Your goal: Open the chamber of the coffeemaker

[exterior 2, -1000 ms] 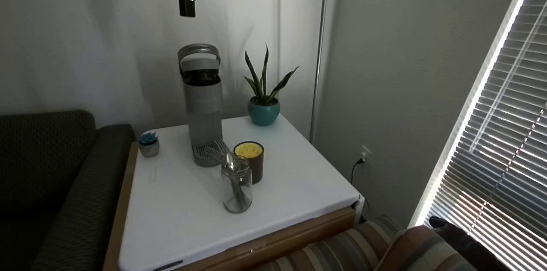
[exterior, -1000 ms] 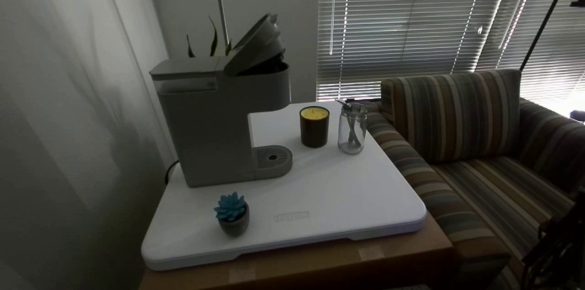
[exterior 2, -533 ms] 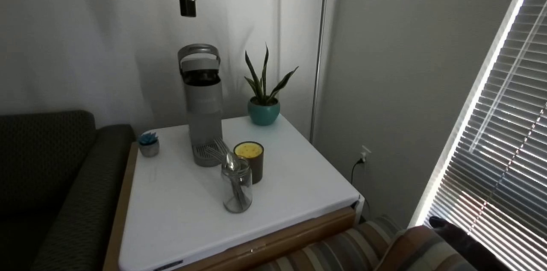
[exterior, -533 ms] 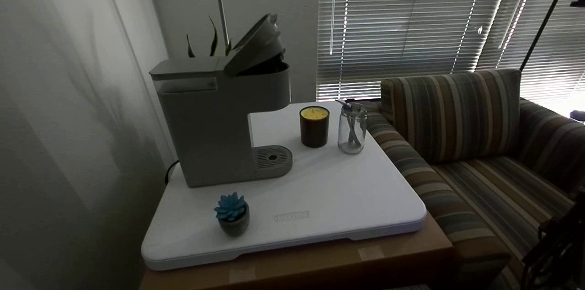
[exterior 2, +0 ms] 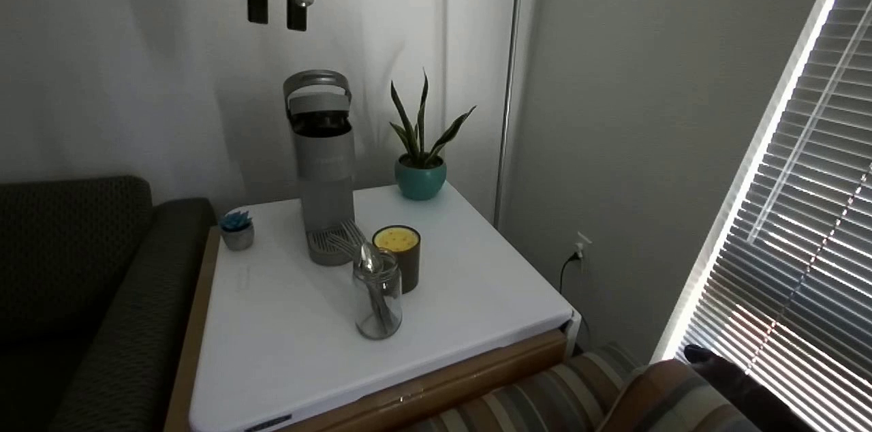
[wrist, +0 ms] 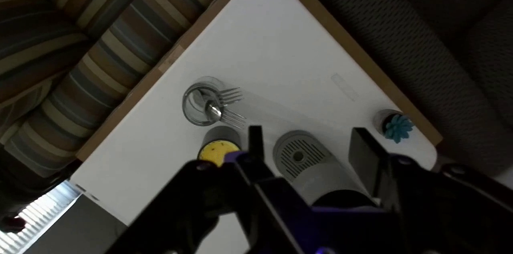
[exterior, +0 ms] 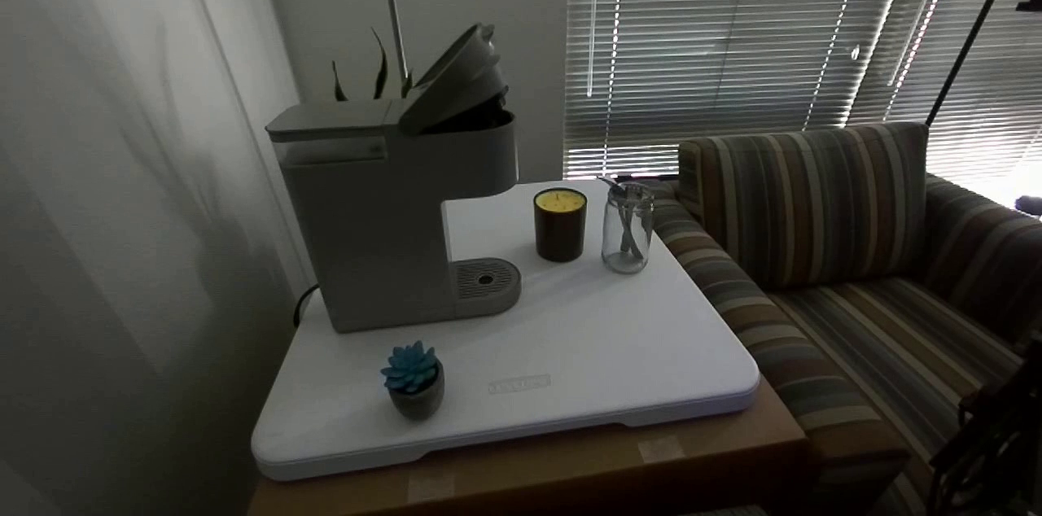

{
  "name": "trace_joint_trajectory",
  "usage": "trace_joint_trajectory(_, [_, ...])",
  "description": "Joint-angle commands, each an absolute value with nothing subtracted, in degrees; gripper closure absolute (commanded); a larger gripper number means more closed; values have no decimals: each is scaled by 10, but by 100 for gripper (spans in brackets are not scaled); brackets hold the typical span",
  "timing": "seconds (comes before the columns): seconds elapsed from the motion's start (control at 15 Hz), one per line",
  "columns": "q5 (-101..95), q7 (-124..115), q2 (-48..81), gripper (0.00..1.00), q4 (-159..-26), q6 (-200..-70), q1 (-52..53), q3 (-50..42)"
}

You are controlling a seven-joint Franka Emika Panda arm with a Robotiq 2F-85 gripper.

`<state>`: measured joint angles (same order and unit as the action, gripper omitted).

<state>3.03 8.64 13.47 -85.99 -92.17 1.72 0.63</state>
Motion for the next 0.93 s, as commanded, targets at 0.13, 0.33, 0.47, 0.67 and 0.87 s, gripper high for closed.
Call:
trace_joint_trajectory(0.13, [130, 93, 148, 1, -878, -942, 2, 15])
trace_joint_trajectory(0.33, [143, 84, 150, 0, -882, -946, 2, 11])
trace_joint_trajectory(0.47, [136, 76, 152, 0, -881, -945, 2, 9])
trace_joint_trajectory(0.67, [144, 80, 157, 0, -873, -931, -2, 11])
trace_joint_trajectory(0.87, [128, 75, 156, 0, -868, -929, 4, 12])
